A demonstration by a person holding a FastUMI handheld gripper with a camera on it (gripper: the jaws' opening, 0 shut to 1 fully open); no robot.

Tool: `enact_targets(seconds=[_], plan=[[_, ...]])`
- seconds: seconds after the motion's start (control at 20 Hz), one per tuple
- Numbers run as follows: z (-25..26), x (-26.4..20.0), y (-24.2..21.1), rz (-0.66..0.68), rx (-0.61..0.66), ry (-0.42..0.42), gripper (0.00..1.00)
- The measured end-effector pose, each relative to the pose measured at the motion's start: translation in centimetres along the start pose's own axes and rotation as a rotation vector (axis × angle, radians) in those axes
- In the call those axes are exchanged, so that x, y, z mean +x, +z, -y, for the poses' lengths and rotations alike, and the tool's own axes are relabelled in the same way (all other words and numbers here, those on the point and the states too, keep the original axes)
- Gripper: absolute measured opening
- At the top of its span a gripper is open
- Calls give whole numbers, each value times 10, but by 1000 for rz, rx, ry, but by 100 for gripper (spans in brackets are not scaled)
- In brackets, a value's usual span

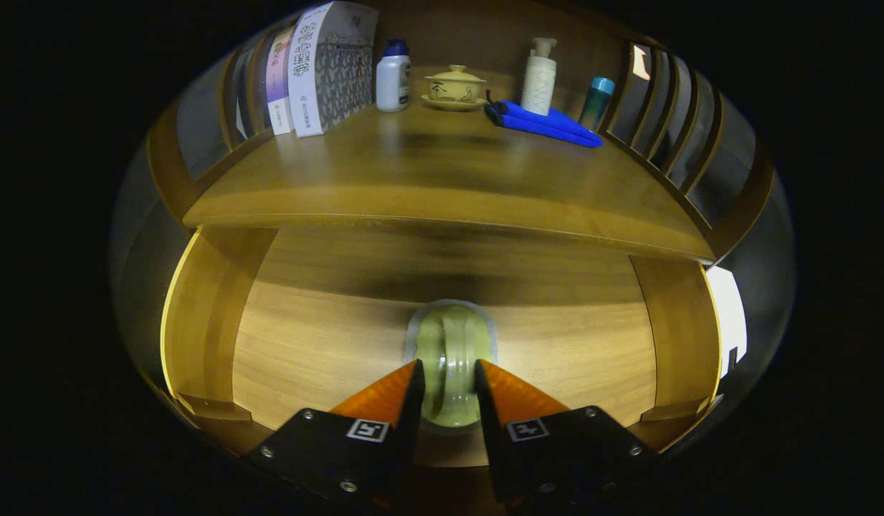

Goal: Pull open the drawer, take out the items inside it, and place them on the countertop above the cabinet.

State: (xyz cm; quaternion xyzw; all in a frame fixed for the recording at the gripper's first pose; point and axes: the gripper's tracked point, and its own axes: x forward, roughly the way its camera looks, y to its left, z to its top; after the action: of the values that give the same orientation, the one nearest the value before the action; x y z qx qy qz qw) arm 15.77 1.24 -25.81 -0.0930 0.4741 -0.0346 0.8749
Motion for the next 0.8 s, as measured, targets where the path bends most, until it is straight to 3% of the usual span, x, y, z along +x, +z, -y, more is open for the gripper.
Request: enact_targets(seconds=[0.05,0.1,0.4,0.8], plan=[[1,0,-2,-2,9,-5,40],[2,-1,-3,-1,20,-4,29],[-1,-24,-7,68,69,18,9],[8,-94,25,225,107,9,8]])
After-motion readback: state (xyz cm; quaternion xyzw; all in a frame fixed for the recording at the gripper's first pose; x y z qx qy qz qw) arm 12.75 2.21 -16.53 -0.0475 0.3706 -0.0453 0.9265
